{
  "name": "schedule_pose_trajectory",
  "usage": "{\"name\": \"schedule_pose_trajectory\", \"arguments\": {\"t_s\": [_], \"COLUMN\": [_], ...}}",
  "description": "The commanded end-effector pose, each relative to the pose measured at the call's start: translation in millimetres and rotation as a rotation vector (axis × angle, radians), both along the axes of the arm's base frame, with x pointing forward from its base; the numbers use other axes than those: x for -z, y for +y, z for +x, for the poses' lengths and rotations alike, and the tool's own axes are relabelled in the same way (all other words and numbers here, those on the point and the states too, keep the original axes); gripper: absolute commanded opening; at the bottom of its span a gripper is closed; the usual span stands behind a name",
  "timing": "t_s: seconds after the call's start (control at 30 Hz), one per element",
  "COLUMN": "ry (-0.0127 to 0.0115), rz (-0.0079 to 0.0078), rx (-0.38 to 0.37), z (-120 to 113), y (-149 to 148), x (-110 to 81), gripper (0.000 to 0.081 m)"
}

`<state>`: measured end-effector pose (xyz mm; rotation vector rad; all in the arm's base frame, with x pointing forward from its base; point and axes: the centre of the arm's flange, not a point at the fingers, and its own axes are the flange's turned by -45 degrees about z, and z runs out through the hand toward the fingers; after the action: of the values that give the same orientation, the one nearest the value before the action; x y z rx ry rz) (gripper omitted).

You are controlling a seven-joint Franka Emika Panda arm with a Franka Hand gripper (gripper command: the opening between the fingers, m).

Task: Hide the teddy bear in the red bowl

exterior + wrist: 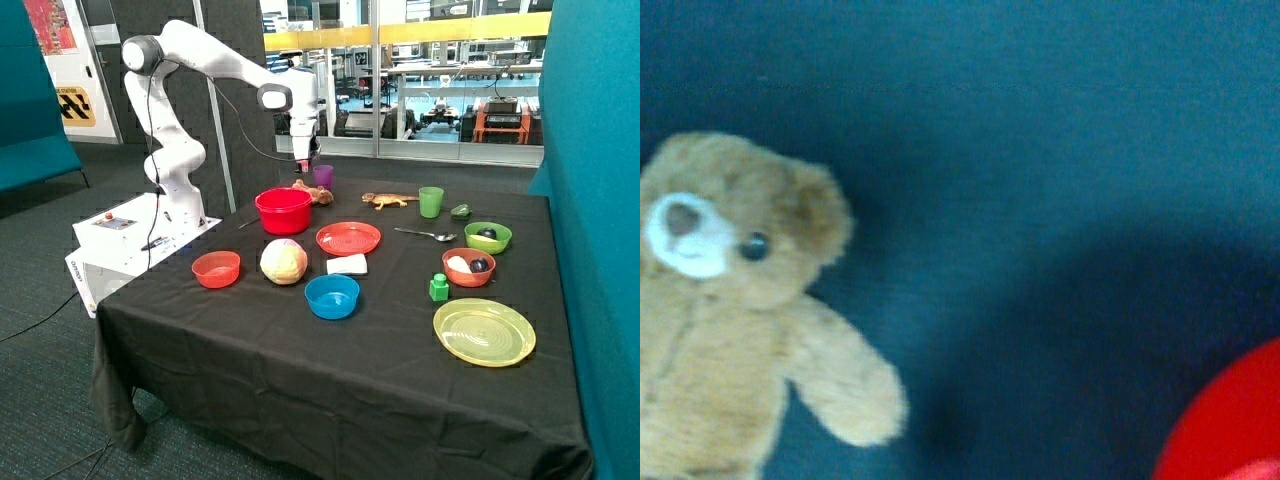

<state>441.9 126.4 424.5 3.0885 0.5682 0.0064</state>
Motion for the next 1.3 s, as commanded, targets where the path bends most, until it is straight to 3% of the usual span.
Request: {"name": "schedule_pose_trajectory", "arguments": {"t_s": [0.0,0.1,0.33,0.53,0.87,1.27], "ry": [0.0043,0.0042,0.0042,0.0042,0.0042,0.0042], "rz": [0.0005,0.0006,0.0009,0.001,0.0011,0.0011], "rx": [0.014,0.042,0.193,0.227,0.276,0.279], "z": [-7.1,-2.2,21.3,29.9,15.4,-9.6], "y": [41.5,44.4,42.7,43.6,59.9,68.4], "x": [16.2,21.1,31.8,36.8,64.9,96.5], "gripper": [0.0536,0.0548,0.0555,0.0562,0.0616,0.0626]}}
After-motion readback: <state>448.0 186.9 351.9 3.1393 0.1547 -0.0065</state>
